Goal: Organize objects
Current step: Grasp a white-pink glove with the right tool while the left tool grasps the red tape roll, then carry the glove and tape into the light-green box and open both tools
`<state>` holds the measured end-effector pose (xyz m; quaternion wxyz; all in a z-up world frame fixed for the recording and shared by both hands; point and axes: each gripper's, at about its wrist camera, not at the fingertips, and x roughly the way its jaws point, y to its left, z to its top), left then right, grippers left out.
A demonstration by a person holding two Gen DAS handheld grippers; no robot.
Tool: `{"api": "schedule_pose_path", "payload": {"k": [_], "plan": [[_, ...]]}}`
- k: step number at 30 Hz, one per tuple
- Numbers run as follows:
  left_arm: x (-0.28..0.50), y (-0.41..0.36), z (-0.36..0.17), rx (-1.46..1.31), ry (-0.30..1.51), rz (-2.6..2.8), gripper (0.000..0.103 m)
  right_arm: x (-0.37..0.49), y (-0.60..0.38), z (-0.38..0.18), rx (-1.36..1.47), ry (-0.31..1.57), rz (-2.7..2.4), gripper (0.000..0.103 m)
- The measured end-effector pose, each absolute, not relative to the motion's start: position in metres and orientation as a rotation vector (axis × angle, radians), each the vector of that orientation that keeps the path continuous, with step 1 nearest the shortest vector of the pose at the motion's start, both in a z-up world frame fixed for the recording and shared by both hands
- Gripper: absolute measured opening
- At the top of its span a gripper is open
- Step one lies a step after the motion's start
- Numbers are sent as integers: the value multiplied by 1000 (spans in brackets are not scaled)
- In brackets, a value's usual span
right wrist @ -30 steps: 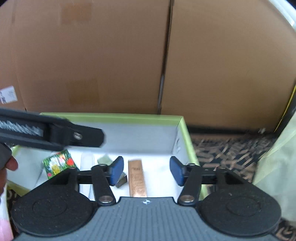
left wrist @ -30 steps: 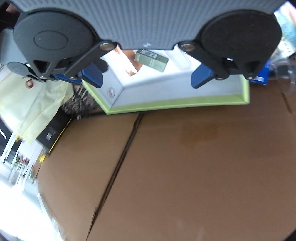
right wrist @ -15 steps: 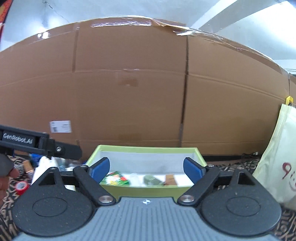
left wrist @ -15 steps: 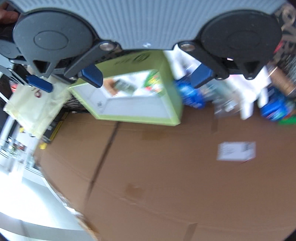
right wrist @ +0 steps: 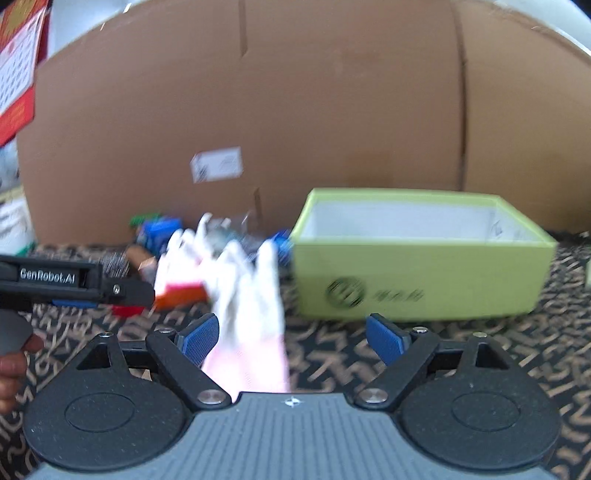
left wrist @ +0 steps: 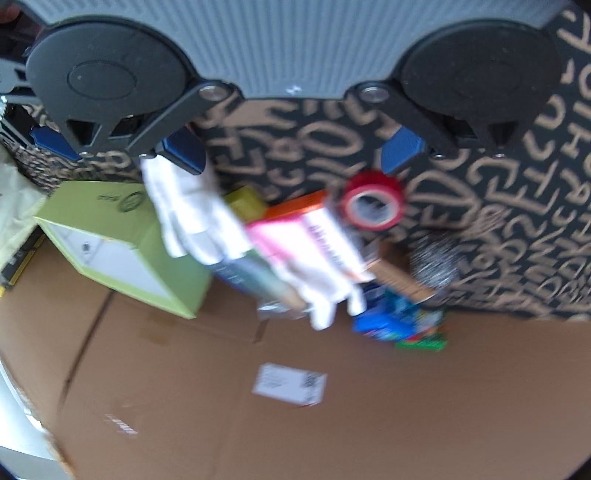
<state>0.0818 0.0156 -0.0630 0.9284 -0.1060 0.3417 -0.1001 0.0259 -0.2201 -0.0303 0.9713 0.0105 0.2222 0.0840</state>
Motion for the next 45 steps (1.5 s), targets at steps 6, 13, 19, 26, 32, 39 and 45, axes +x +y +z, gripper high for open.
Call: {"api": "schedule_pose_path", "payload": {"k": [6,13,19,26,32,39,45], "plan": [[94,44,-76,-210,709,-135,103,56,-184,-50,-53,504,186,90],[124,42,-77,-156,726,-155,100,73,-174,-56,-40,531,166,44],[144,31,-87,-55,735,-138,90,55,-180,-54,-8,559,220,15],[143,25,-85,16,727,-164,46,22,-191,-52,2,593,234,15],[111,22,-80,44,745,-229,46,18,-192,-53,-7,605,226,19],[83,18,-74,48,736,-261,56,20,-192,-53,-31,594,212,48],[89,15,-77,58,746,-257,56,23,-193,-52,-31,587,203,49]]}}
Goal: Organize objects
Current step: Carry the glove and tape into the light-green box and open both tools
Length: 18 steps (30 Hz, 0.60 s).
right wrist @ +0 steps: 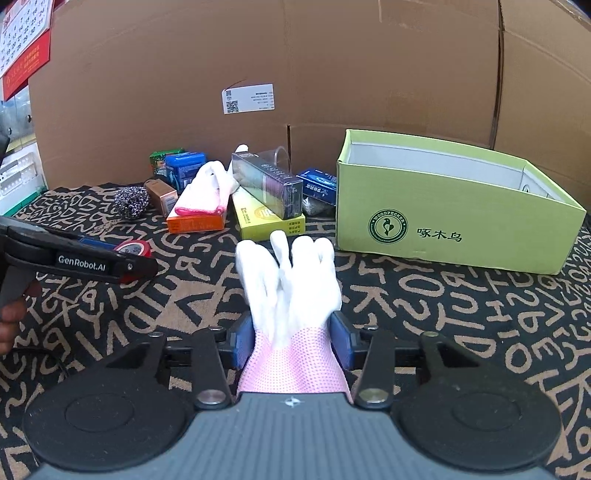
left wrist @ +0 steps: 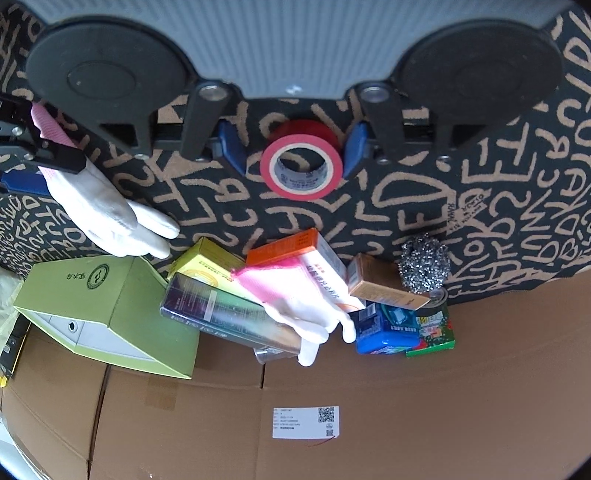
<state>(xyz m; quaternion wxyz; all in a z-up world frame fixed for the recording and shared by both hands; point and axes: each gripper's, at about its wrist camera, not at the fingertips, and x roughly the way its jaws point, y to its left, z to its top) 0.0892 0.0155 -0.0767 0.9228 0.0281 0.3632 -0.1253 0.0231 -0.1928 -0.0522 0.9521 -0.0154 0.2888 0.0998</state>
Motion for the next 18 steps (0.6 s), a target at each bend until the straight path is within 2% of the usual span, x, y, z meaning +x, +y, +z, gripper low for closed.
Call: {"api": "schedule_pose_path", "payload": {"k": [2,4,6,8,11,12,13,14,18], "plan": [[90,15,-78,54,743,-254,61,26,-194,-53,-17,594,201,49],[90,14,-79,57,742,-254,60,28,-193,-54,-9,595,208,49],[90,13,-79,68,738,-247,54,28,-192,-55,-8,594,212,49],[91,15,-79,65,739,-251,54,29,-191,-57,-8,598,214,47],[91,15,-79,65,738,-249,55,29,-191,-58,4,606,227,31],[91,15,-79,70,737,-249,53,30,-191,-59,9,609,230,22],[90,14,-79,79,734,-242,50,30,-191,-59,13,610,233,18],[90,13,-79,91,730,-235,46,29,-191,-60,18,611,236,18],[87,12,-74,69,741,-266,46,27,-192,-58,37,610,245,14]]}}
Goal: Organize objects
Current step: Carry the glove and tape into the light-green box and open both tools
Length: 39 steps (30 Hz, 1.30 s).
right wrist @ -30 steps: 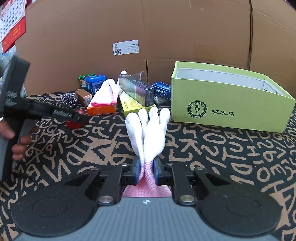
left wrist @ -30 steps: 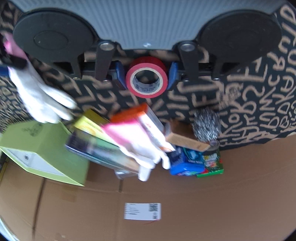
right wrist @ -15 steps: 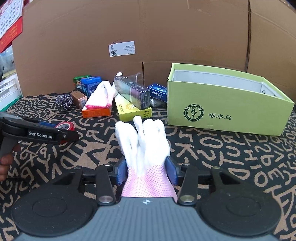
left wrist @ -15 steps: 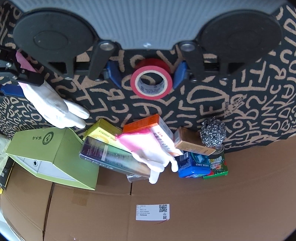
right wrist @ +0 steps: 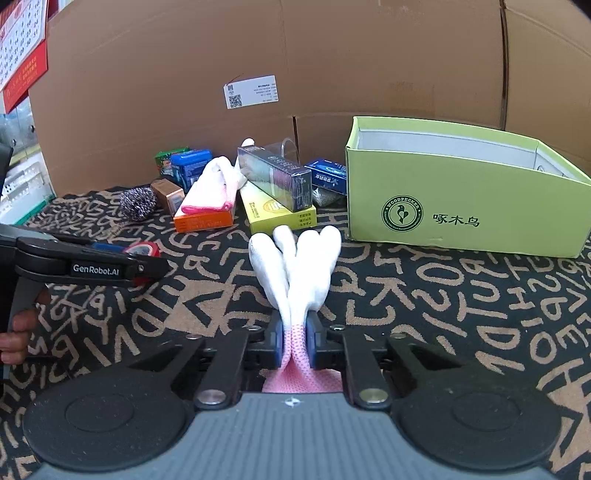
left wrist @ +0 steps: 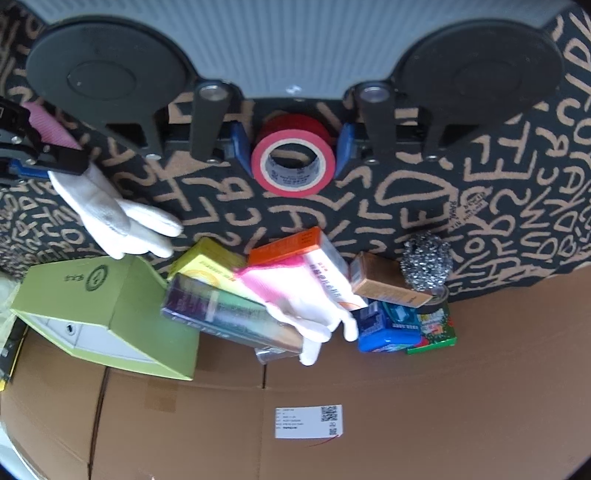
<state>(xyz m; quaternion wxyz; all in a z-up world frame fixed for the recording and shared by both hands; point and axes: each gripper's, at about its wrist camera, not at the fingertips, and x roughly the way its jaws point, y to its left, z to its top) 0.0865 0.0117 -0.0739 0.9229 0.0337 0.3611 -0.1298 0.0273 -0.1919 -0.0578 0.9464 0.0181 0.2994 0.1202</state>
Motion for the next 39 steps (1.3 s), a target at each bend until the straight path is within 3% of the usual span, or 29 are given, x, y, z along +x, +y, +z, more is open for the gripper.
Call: {"api": "schedule_pose_path", "payload": {"k": [14,21,29,39], "plan": [[88,-83,13,55,552,-576,46,20,-265,14,89,470,235,14],[133,-141,34,11,571,-634,46,65,-317,47,-29,475,110,14],[186,-197,33,9,595,-596,46,147,-359,51,-103,509,43,14],[228,-231,-7,24,676,-564,46,208,-381,8,-140,663,18,14]]}}
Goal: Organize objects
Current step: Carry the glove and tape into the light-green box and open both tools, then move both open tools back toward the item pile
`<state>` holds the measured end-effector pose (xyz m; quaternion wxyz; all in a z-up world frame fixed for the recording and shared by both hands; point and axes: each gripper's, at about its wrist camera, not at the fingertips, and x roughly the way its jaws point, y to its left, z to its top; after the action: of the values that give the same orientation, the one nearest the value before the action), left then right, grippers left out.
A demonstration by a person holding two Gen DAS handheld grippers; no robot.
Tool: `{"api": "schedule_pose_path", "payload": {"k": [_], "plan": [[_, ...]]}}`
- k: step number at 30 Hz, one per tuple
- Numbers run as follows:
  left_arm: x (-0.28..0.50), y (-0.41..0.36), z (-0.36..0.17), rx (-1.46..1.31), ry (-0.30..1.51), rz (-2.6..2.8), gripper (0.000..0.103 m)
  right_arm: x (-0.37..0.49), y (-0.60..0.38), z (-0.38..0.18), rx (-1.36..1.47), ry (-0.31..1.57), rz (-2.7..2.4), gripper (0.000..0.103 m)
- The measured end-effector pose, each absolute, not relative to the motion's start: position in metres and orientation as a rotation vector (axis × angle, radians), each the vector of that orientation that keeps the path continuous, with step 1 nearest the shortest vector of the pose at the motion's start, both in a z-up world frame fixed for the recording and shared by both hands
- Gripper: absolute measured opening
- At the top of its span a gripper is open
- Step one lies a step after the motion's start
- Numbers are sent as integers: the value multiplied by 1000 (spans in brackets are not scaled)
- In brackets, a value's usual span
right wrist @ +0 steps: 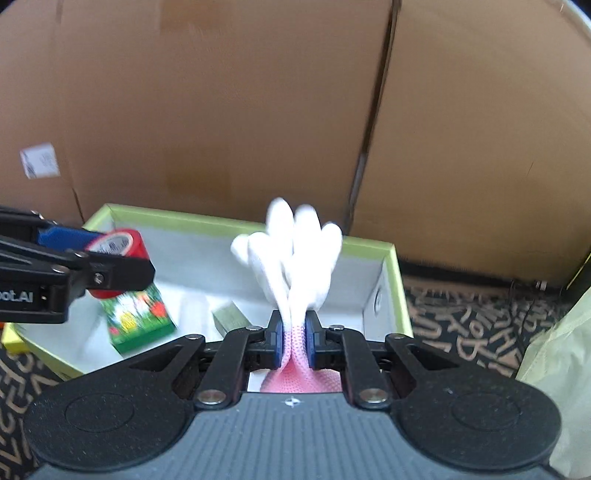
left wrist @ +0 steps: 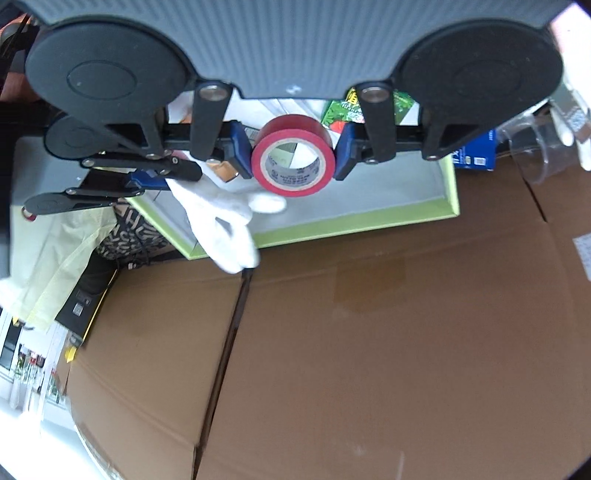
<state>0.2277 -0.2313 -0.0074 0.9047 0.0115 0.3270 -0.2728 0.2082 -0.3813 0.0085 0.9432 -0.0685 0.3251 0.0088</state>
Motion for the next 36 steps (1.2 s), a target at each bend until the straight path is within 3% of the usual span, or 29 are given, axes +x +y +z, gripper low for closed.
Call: {"api": "schedule_pose_path", "payload": {"k": [2,5,6,7,9,10,26,36], "plan": [[230,-234,-16,29,668,-553,53,218,-383,-2,-164,724,1,14],[231,-233,-23,24,647,-534,76,228,-383,-13,-199,784,-35,20],[231,-232,-23,15,636,-522,88,230,-384,-14,-209,790,-40,26],[230,-230,-22,2,620,-511,93,229,-384,-13,-212,784,-44,33],[229,-225,-17,-20,593,-496,103,227,-386,-10,-203,775,-52,69],[228,-223,-15,-31,580,-492,103,223,-387,-6,-195,753,-56,74],[155,-163,25,-57,471,-456,103,124,-377,57,26,403,-75,84],[109,-87,-5,-60,528,-300,103,83,-334,5,74,392,-24,88]]}}
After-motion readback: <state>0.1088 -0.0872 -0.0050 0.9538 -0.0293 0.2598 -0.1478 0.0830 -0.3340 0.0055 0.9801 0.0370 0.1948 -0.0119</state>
